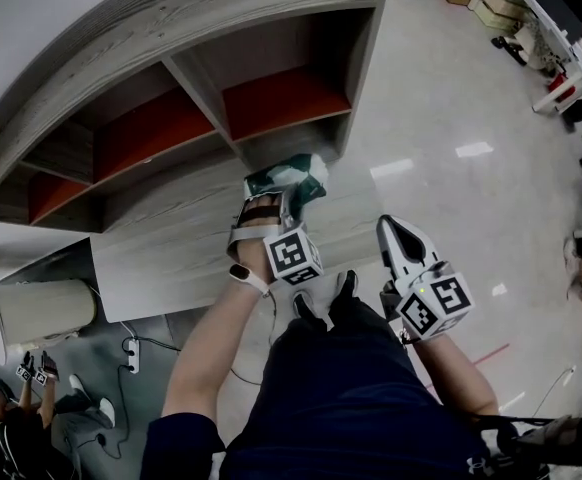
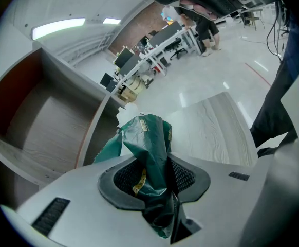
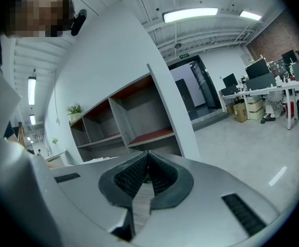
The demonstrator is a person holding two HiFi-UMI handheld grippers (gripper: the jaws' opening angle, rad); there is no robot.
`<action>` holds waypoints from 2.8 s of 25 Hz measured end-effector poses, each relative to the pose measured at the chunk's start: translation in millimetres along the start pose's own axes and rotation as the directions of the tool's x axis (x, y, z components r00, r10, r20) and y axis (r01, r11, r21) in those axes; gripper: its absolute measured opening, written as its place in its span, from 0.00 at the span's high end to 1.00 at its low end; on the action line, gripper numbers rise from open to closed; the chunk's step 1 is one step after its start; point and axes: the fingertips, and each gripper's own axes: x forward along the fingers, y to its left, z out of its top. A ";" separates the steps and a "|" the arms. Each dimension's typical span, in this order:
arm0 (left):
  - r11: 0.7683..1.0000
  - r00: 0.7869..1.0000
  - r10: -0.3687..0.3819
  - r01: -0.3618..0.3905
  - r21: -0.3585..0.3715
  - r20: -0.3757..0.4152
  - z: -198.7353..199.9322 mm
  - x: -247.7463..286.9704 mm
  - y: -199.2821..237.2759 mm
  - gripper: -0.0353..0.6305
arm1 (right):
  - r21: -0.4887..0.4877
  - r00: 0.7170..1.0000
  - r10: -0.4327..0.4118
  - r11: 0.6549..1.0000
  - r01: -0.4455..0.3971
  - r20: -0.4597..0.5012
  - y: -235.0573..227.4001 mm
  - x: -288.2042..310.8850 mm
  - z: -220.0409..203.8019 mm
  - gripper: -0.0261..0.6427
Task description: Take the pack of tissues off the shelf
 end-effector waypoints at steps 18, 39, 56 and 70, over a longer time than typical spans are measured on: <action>0.997 0.997 -0.070 0.070 -0.016 -0.038 -24.5 67.0 -39.1 0.76 | 0.023 0.998 -0.024 0.999 0.025 -0.053 -26.9 12.6 -12.0 0.94; 0.991 0.989 -0.131 0.131 0.004 -0.069 -45.4 122.9 -73.5 0.76 | 0.032 0.994 -0.025 0.999 0.029 -0.104 -45.1 42.0 -15.5 0.94; 0.980 0.979 -0.199 0.199 -0.021 -0.050 -44.9 128.4 -91.6 0.56 | 0.039 0.993 0.000 0.999 0.005 -0.115 -36.7 55.0 -17.1 0.94; 0.983 0.998 -0.060 0.059 -0.176 0.003 -41.4 71.1 -45.0 0.50 | 0.000 0.998 0.008 1.000 -0.008 -0.062 -29.8 52.8 1.4 0.94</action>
